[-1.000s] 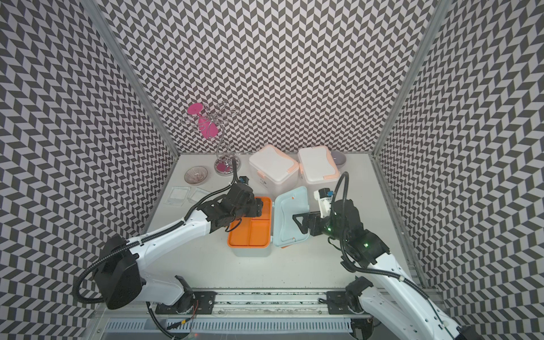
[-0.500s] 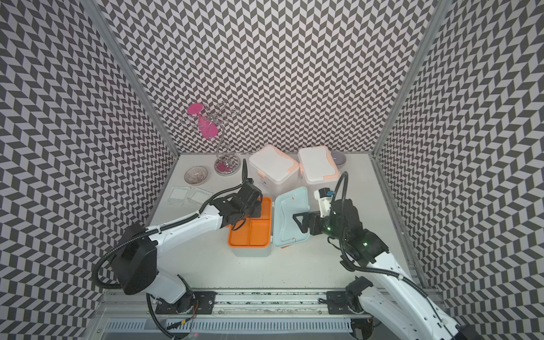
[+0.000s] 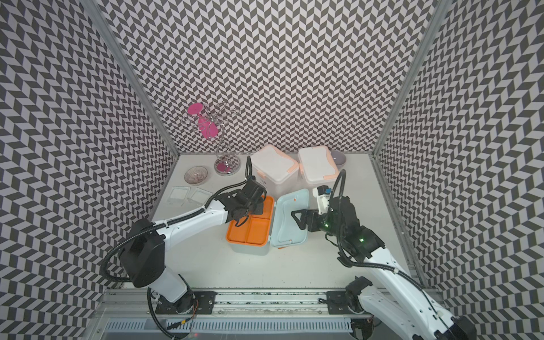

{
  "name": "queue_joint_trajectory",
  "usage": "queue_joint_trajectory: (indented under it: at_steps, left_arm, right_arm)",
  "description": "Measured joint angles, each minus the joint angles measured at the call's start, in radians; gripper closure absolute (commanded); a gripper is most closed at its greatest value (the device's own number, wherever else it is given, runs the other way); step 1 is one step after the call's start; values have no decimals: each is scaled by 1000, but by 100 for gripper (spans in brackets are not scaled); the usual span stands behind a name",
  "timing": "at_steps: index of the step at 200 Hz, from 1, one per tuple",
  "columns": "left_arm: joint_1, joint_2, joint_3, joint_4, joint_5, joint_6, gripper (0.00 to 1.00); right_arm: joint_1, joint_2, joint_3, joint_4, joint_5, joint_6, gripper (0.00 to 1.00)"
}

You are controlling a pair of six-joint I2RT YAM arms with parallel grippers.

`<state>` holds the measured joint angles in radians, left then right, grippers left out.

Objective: Open first aid kits and take out gauze
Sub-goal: Pick up the compartment layer from the first aid kit.

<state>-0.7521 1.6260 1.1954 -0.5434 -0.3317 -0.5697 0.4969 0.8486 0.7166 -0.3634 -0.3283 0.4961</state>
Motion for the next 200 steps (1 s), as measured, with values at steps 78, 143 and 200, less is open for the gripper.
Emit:
queue_joint_trajectory:
  at_steps: [78,143,200]
  left_arm:
    - [22,-75,19,-12,92,1,100]
    - [171,-318,19,19,292,44,100]
    - [593,-587,-10,18,399,76,100]
  right_arm:
    - [-2,10,2,6,29,2,14]
    - [-2,10,1,12,29,2,13]
    - [-2,-13,-7,12,30,1,12]
